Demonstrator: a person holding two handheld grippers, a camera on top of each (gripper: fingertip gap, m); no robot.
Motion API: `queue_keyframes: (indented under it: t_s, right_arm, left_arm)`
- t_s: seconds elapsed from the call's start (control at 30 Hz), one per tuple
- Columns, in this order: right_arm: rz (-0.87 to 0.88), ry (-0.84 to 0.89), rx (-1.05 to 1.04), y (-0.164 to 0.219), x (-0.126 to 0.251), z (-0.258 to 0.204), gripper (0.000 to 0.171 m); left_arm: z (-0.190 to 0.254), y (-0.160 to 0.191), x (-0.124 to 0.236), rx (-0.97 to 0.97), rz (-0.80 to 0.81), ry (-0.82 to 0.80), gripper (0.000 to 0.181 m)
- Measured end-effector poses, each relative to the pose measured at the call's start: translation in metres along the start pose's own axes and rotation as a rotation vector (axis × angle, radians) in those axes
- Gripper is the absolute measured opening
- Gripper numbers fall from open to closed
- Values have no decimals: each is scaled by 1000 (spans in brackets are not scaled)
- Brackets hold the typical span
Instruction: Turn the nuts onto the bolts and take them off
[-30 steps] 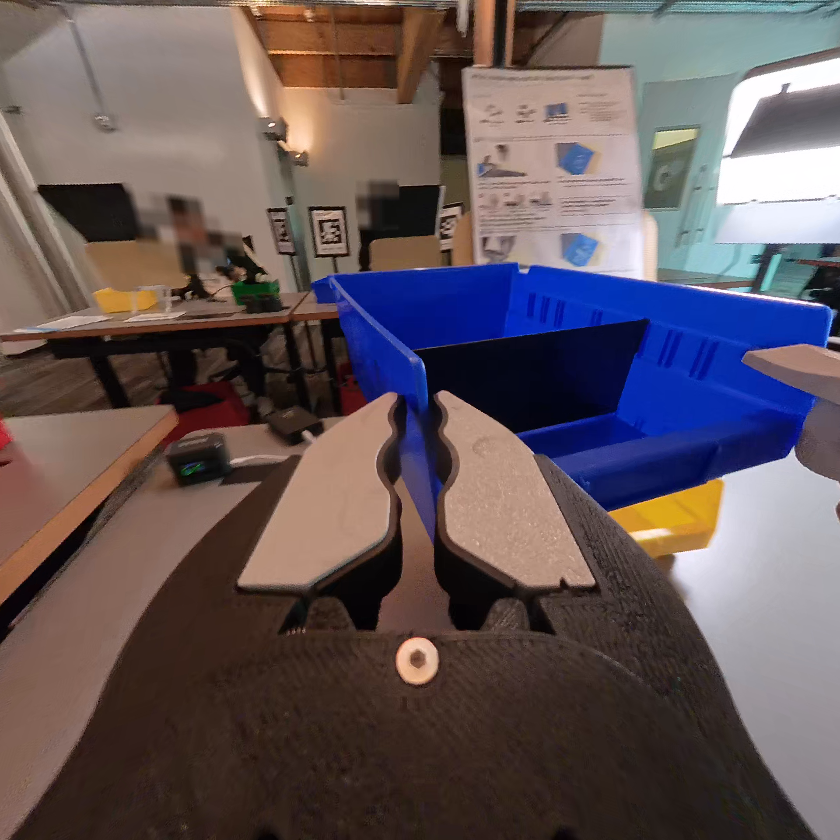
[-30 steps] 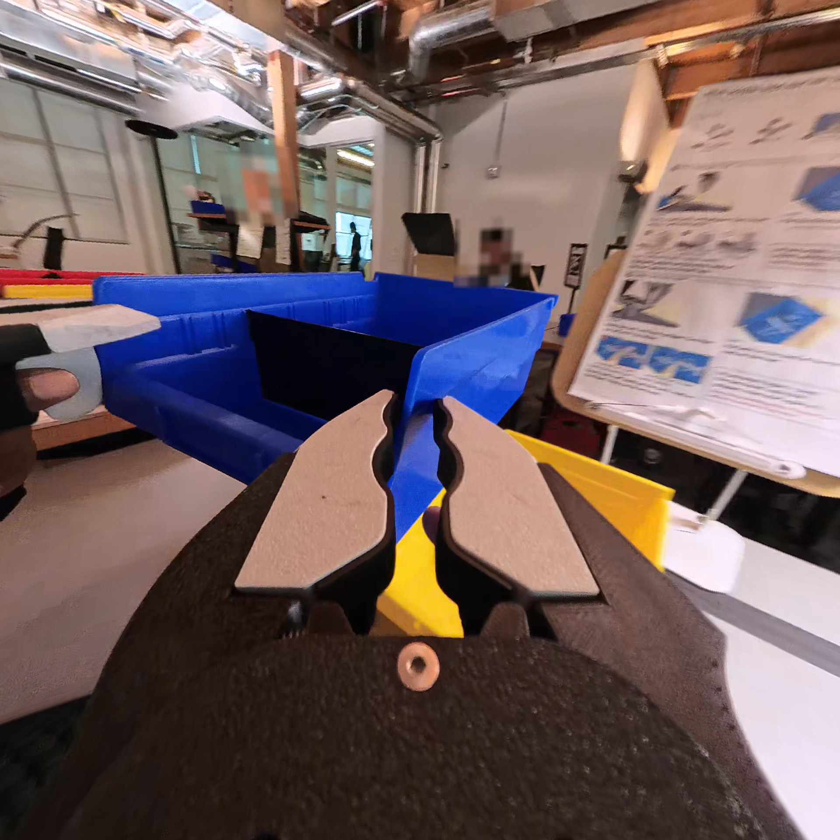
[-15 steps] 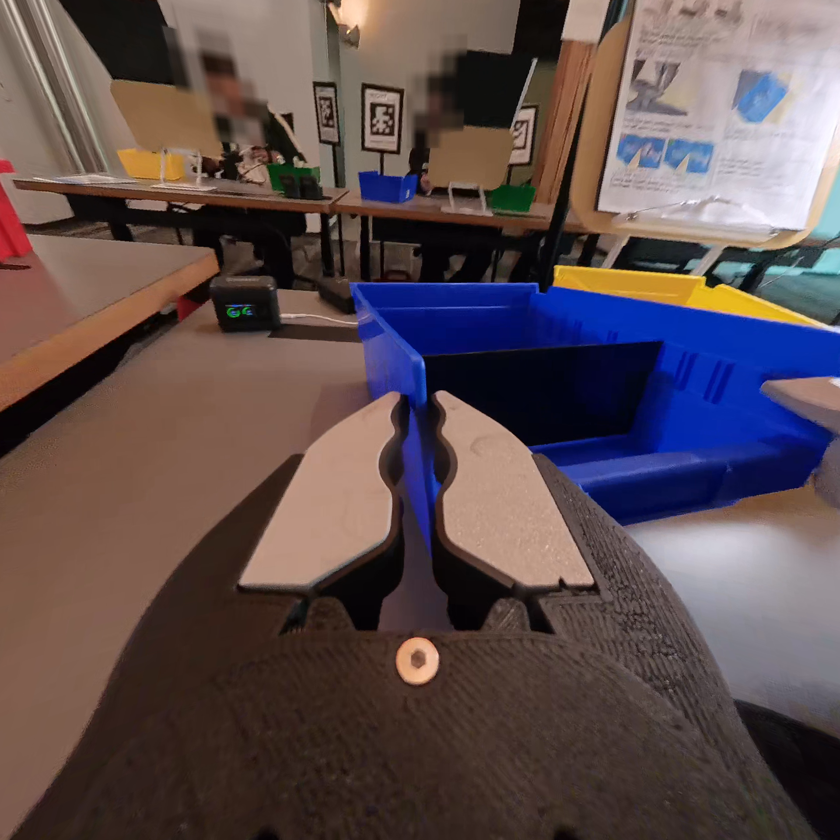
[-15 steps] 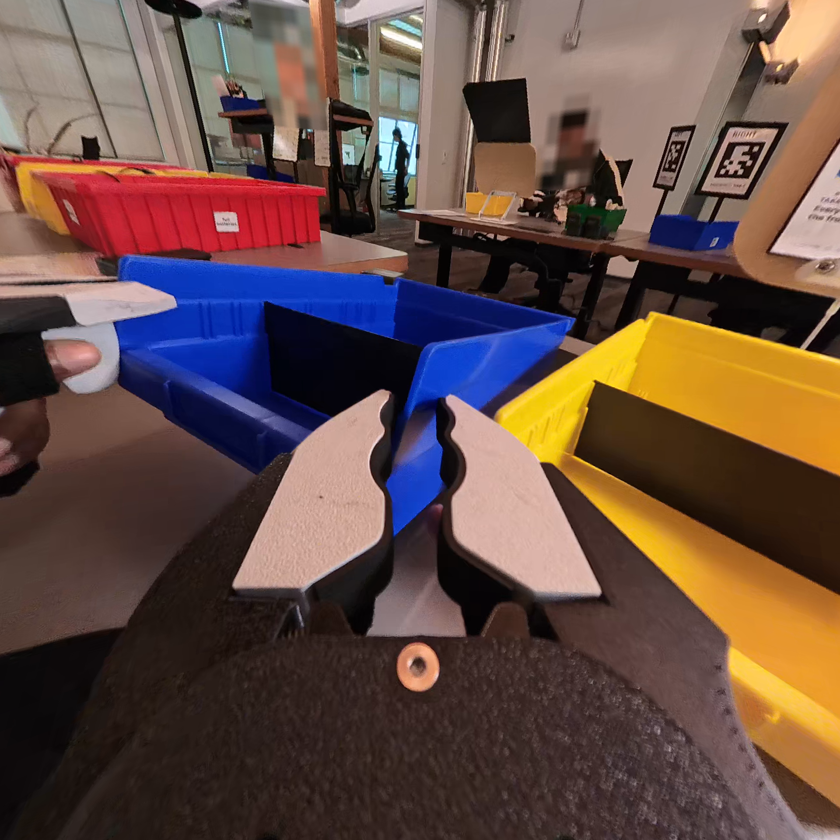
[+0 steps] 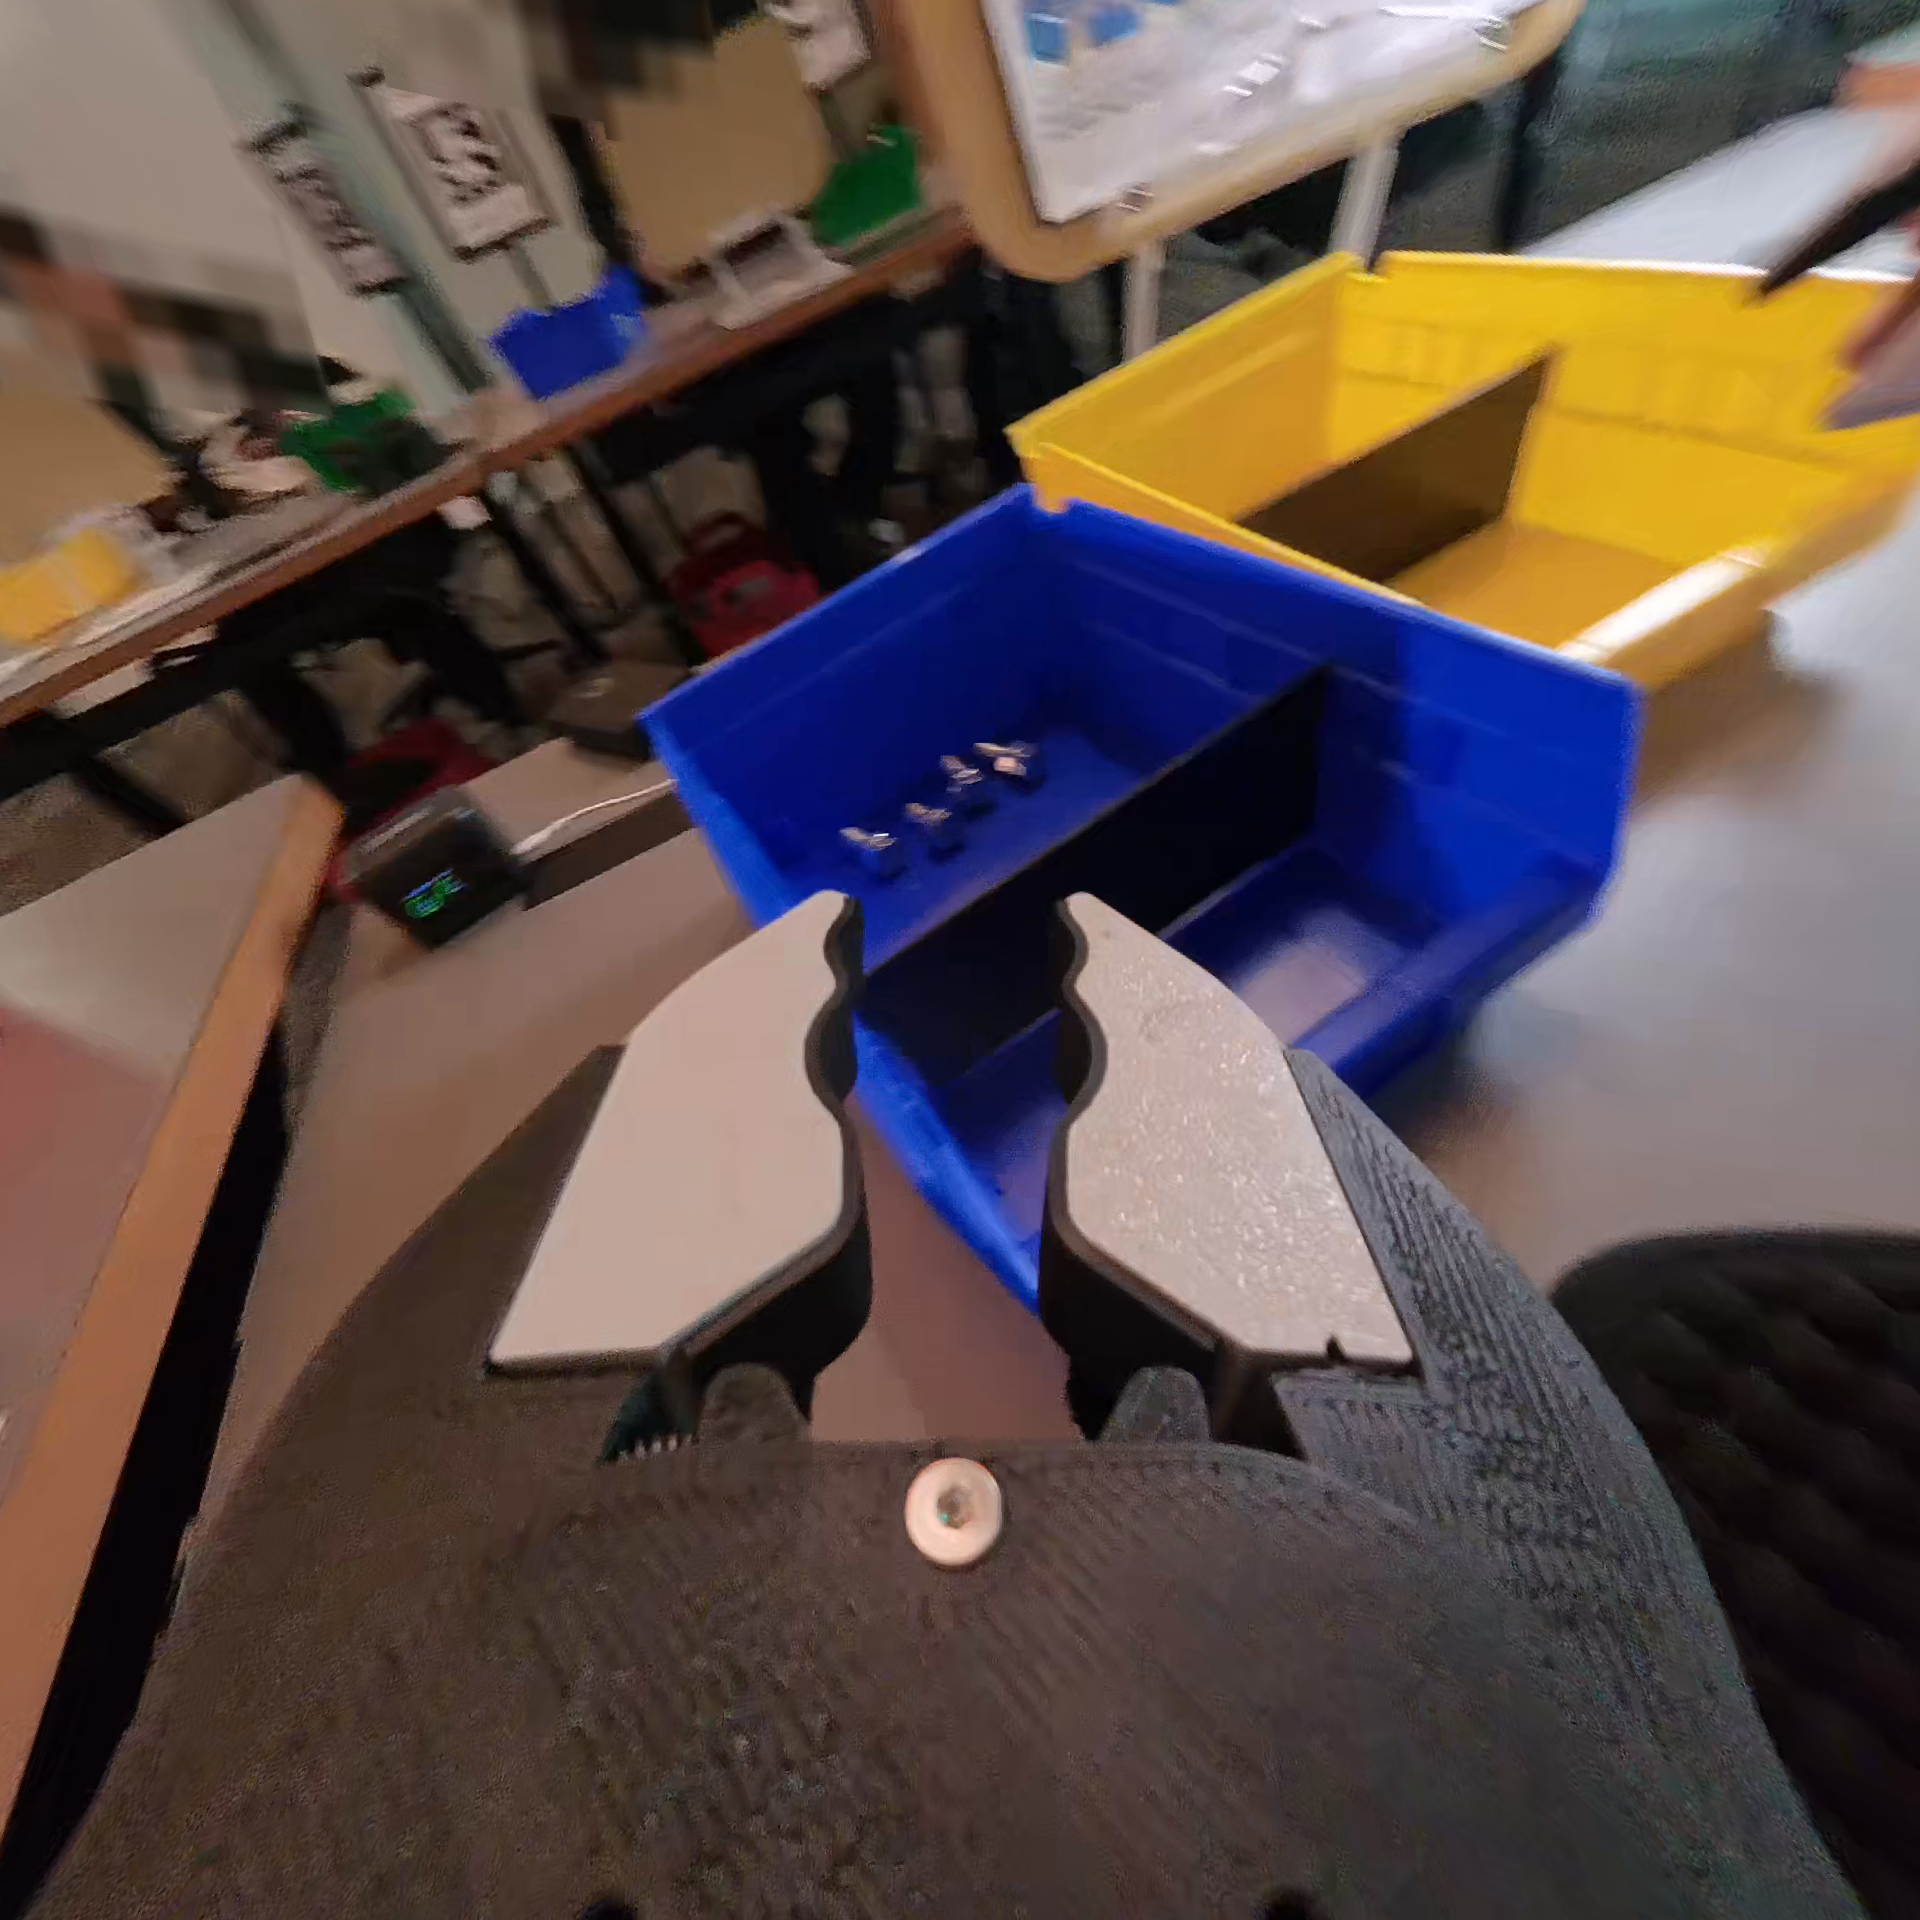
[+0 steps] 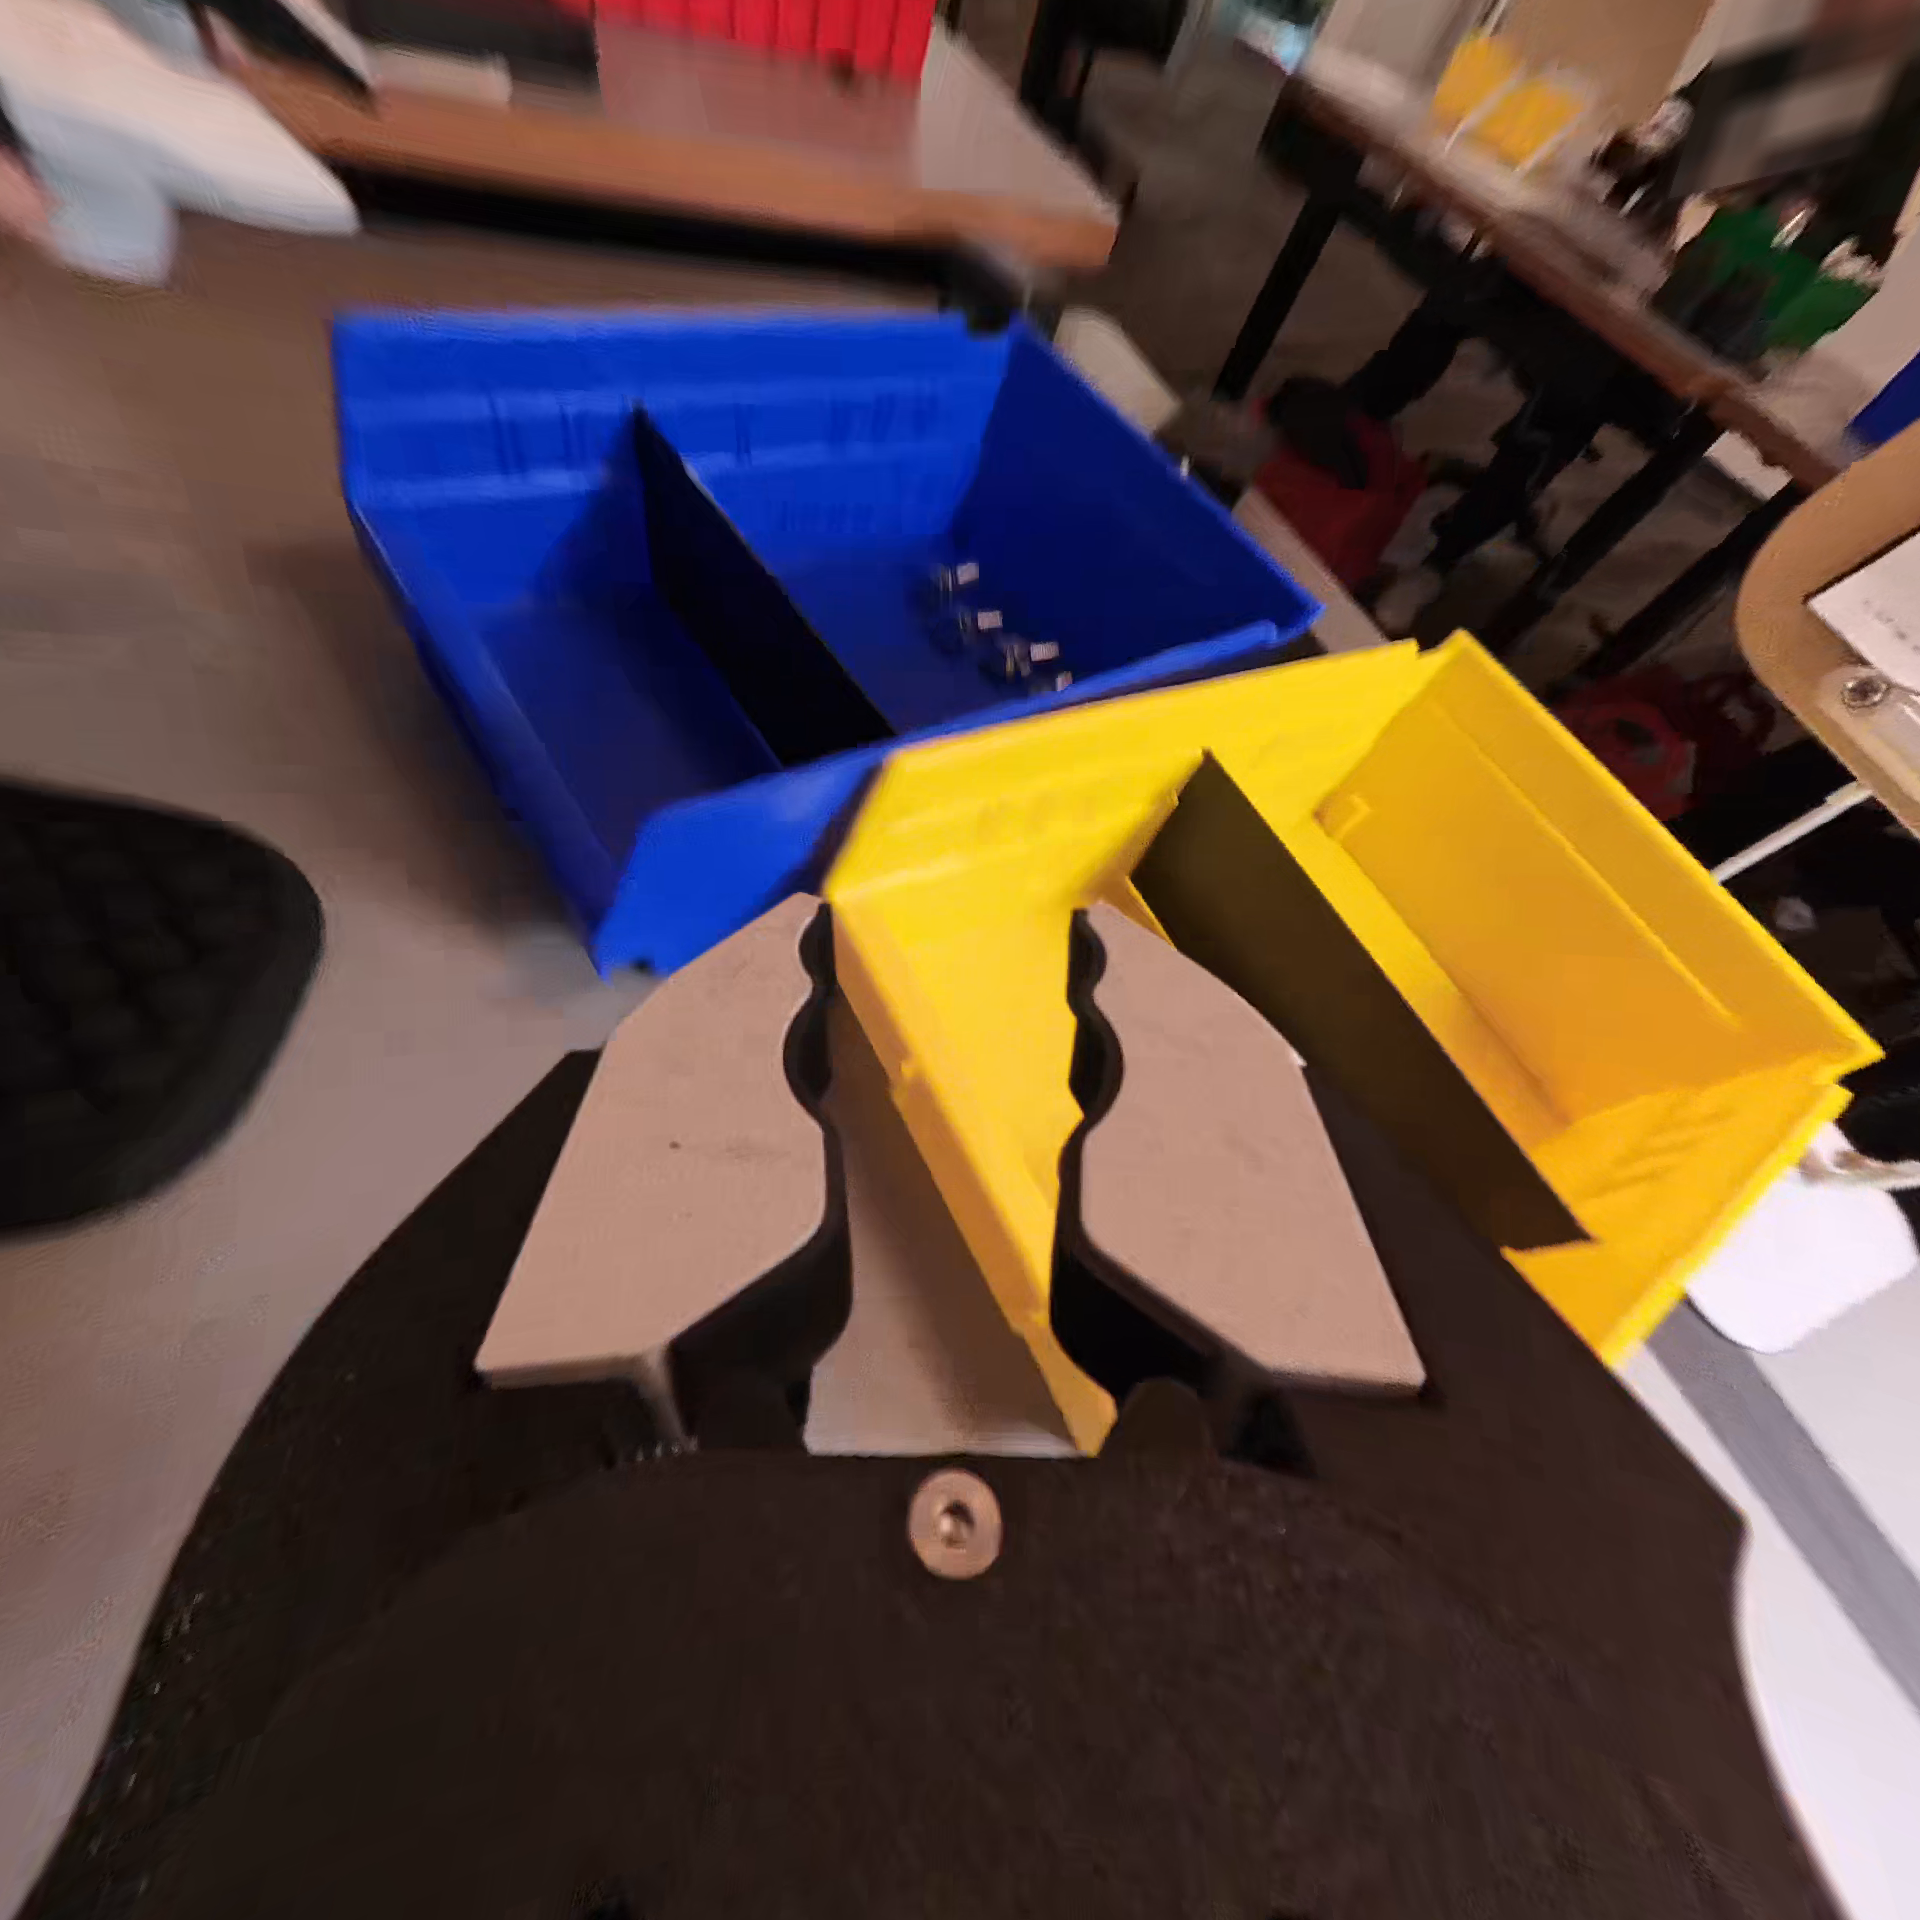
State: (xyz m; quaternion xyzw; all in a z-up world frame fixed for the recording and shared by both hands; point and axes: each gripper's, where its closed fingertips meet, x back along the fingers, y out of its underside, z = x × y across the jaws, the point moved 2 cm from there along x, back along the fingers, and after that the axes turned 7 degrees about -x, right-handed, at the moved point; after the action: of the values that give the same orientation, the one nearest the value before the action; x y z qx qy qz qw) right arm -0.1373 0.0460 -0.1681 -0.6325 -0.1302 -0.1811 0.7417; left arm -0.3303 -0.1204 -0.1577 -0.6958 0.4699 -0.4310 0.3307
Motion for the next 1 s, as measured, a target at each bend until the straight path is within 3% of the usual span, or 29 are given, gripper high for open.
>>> queue_keyframes:
  t_s: [0.13, 0.2, 0.3, 0.37, 0.4, 0.5, 0.77, 1.0]
  right_arm:
    - [-283, -103, 138, 36, -16, 8, 49]
    - [-404, -128, 203, 59, -32, 4, 50]
    - [-597, -102, 299, 100, -51, 9, 47]
    - [-602, -38, 348, 109, -54, 19, 30]
    - [-595, -39, 341, 109, -49, 20, 30]
    - [-608, -56, 303, 119, -25, 20, 31]
    - [-556, 18, 225, 163, 81, 20, 33]
    - [-622, 167, 220, 205, 143, 61, 31]
  left_arm:
    - [52, -6, -19, -146, -142, 338, 49]
    - [81, 10, -32, -241, -277, 500, 56]
    - [103, 46, -53, -400, -477, 613, 64]
    - [112, 62, -62, -462, -562, 678, 58]
    - [116, 67, -64, -490, -587, 710, 50]
    - [127, 70, -71, -566, -576, 775, 28]
    - [151, 52, -88, -588, -515, 739, 26]
    - [164, 40, -106, -614, -494, 732, 26]
